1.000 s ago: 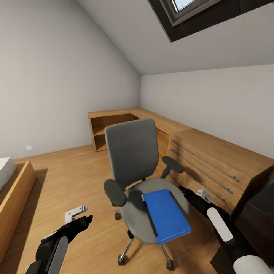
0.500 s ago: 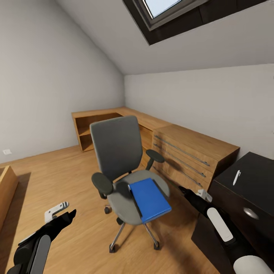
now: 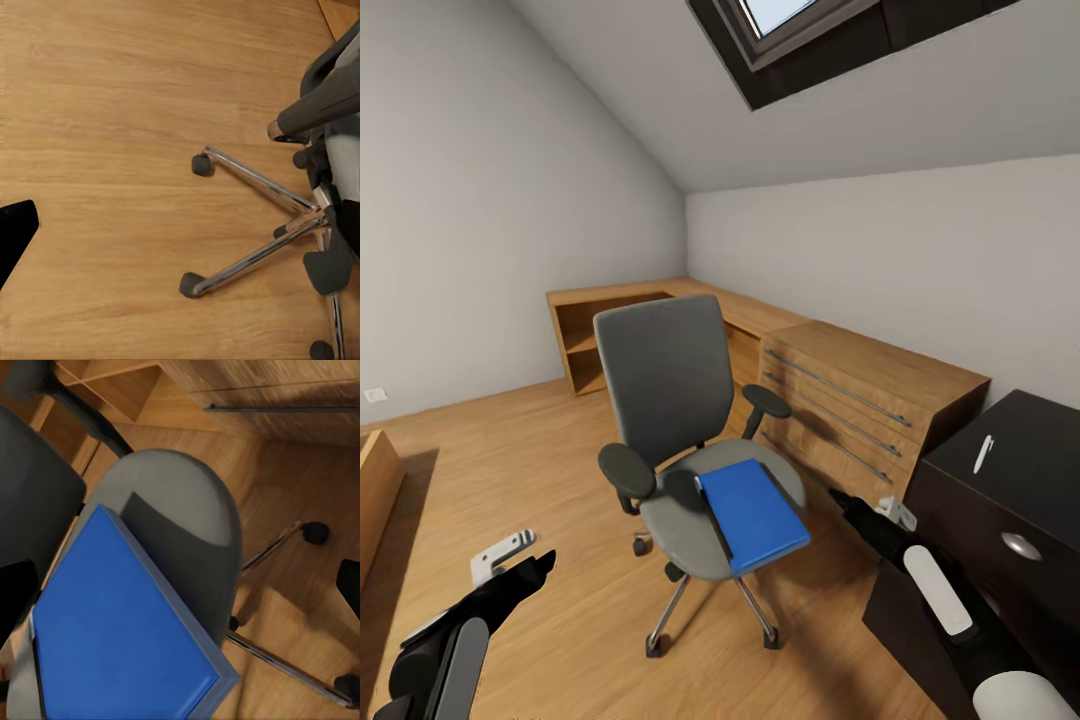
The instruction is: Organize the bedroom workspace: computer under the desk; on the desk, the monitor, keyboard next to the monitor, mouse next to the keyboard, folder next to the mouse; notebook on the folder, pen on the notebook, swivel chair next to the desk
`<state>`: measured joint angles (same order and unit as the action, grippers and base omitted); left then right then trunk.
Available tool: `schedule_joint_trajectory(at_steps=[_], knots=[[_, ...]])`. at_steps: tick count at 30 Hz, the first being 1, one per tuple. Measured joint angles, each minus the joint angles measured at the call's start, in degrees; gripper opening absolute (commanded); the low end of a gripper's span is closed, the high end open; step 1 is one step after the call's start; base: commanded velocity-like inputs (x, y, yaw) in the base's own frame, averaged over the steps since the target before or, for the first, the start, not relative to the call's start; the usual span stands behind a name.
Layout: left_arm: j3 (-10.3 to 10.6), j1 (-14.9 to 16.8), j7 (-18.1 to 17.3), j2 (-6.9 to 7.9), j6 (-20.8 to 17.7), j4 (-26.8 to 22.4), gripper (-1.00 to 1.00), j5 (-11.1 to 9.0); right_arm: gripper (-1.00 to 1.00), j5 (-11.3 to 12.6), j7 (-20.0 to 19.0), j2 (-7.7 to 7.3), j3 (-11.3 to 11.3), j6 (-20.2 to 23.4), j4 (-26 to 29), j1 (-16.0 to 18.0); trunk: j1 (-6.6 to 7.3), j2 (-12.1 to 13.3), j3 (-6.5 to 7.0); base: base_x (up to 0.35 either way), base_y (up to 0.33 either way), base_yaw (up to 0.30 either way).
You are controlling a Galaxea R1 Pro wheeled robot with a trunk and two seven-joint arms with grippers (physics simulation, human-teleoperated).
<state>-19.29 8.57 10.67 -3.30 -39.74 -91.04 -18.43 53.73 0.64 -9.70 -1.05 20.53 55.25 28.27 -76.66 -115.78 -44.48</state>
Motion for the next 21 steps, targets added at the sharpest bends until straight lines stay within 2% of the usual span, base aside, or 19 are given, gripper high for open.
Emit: schedule_joint_trajectory(at_steps=[1,4,21], knots=[[-0.77,0.00,0.00,0.00,0.00,0.02,1.00,0.02,1.00,-0.05,0.00,0.06,-0.04,-0.03,-0.06,0.00,-0.22,-0.40,-0.18,0.000,0.000,0.000],[-0.95,0.00,0.00,0.00,0.00,0.03,1.00,-0.02,1.00,-0.09,-0.06,0.14,-0.08,-0.14,-0.19,0.00,-0.88,-1.60,-0.72,0.000,0.000,0.000],[-0.95,0.00,0.00,-0.09,0.00,0.05,1.00,-0.02,1.00,0.11,-0.87,0.44,-0.15,-0.42,-6.35,0.00,-4.61,-8.42,-3.77,0.000,0.000,0.000]])
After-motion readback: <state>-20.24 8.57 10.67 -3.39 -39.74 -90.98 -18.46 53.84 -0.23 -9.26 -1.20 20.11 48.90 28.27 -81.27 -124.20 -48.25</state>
